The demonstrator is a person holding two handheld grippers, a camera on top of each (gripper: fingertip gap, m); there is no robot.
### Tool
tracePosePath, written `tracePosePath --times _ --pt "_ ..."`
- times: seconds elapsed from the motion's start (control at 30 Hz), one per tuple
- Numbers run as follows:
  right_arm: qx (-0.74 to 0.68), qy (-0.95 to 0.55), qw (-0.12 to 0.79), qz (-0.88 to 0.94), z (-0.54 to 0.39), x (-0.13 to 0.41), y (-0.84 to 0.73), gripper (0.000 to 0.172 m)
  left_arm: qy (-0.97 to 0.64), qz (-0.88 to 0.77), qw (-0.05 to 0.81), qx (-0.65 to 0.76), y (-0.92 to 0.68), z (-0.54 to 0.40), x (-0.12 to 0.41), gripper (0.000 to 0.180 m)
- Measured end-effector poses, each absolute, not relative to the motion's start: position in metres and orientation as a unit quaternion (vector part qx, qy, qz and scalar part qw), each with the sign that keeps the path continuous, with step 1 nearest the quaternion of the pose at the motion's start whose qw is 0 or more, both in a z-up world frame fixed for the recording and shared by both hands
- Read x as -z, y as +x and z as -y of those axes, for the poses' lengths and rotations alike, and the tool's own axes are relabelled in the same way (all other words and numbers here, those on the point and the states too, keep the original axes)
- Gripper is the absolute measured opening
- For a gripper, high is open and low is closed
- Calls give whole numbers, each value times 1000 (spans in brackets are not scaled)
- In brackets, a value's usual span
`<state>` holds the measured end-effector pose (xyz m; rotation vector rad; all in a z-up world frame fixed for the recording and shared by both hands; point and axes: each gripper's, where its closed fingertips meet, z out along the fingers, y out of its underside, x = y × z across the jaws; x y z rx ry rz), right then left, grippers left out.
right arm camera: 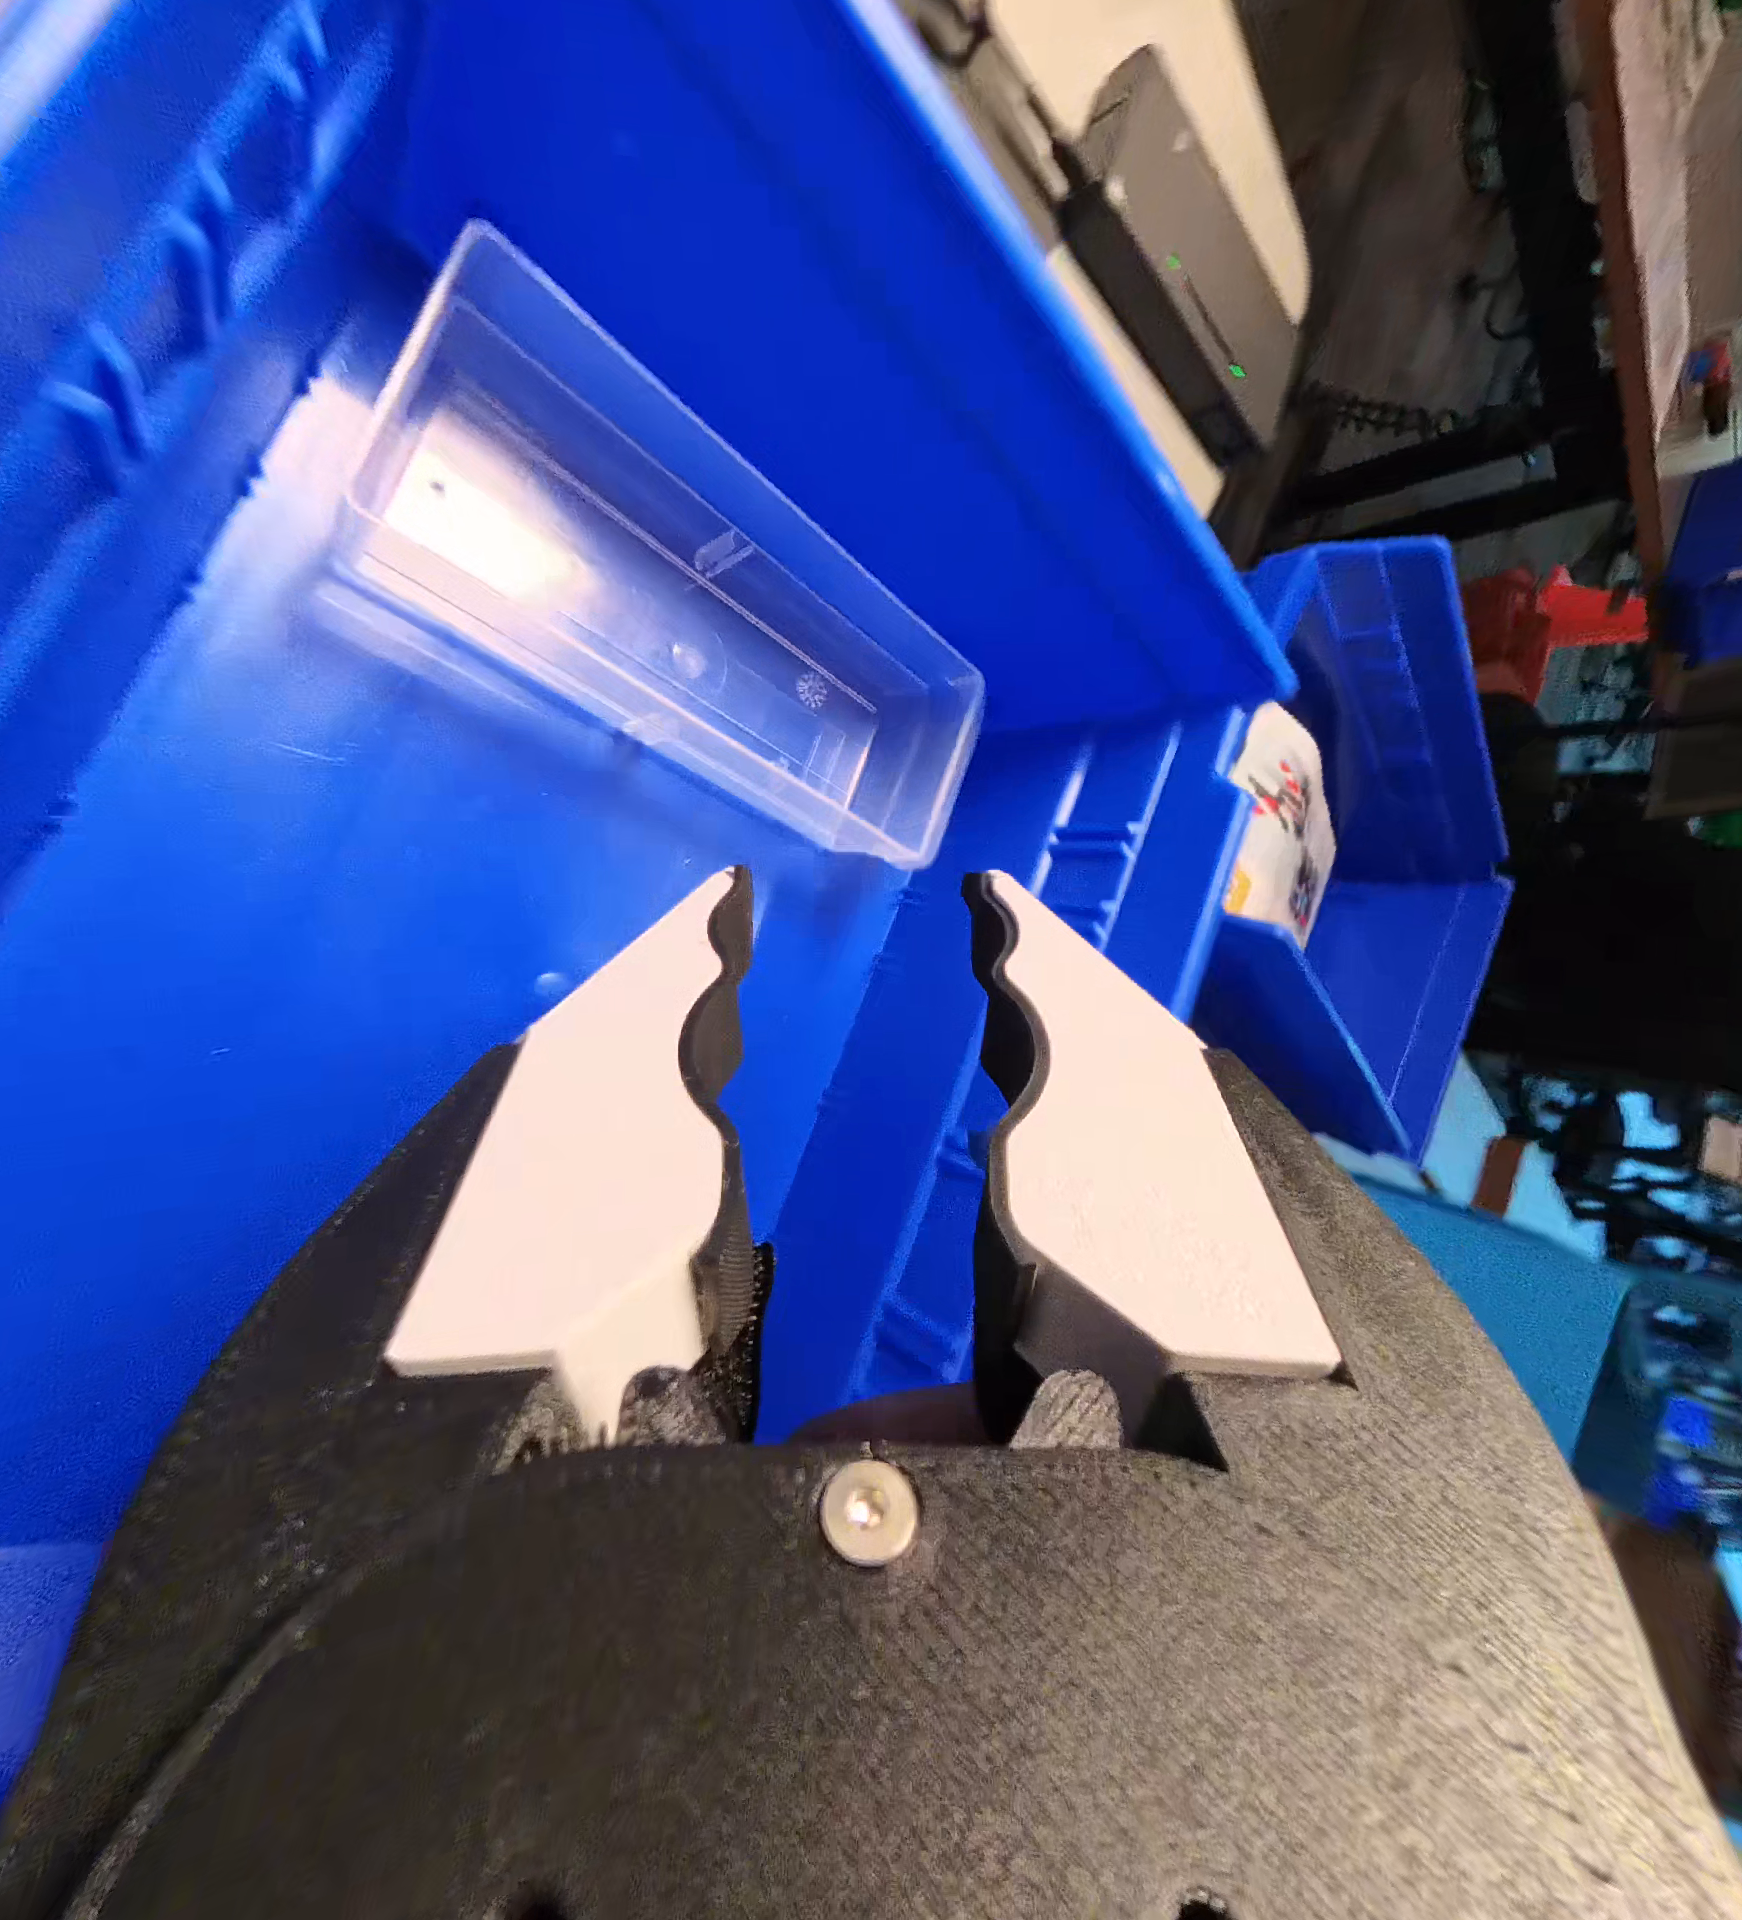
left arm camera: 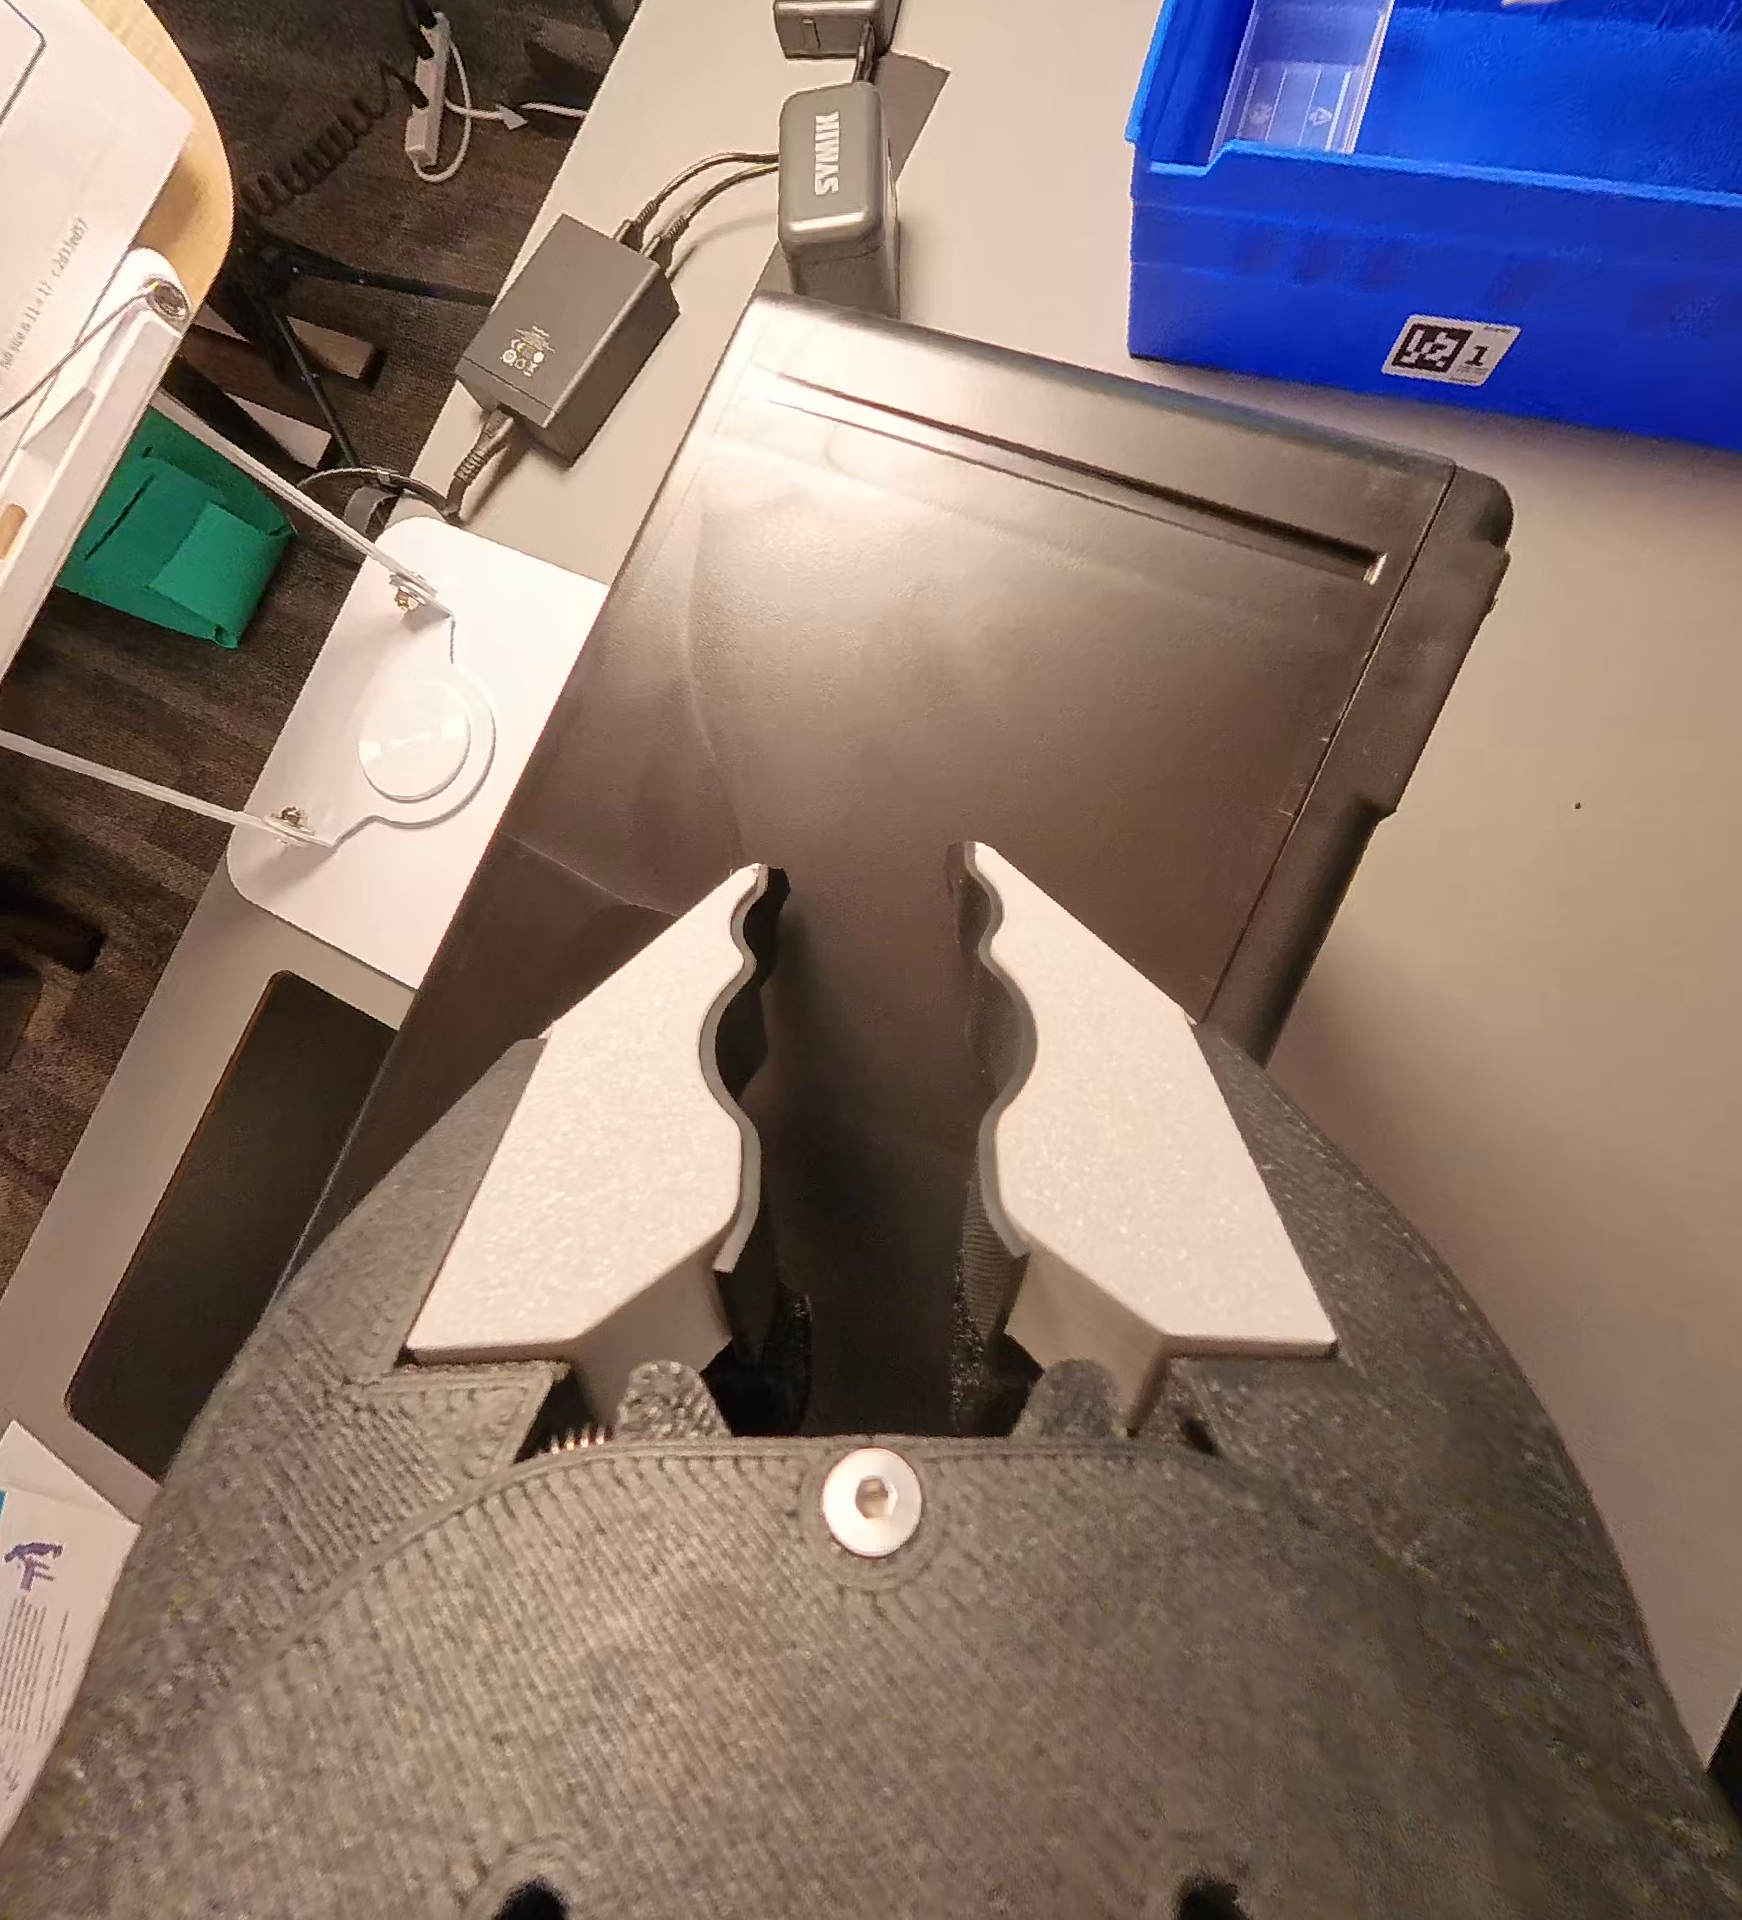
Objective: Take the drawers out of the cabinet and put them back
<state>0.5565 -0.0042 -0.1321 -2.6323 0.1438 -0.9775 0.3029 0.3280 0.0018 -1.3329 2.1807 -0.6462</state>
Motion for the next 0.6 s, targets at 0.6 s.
tracePosePath --times 0.6 --pt "-176 -691 660 -238 -235 75 246 42 -500 -798 223 254 306 -328 1 33"
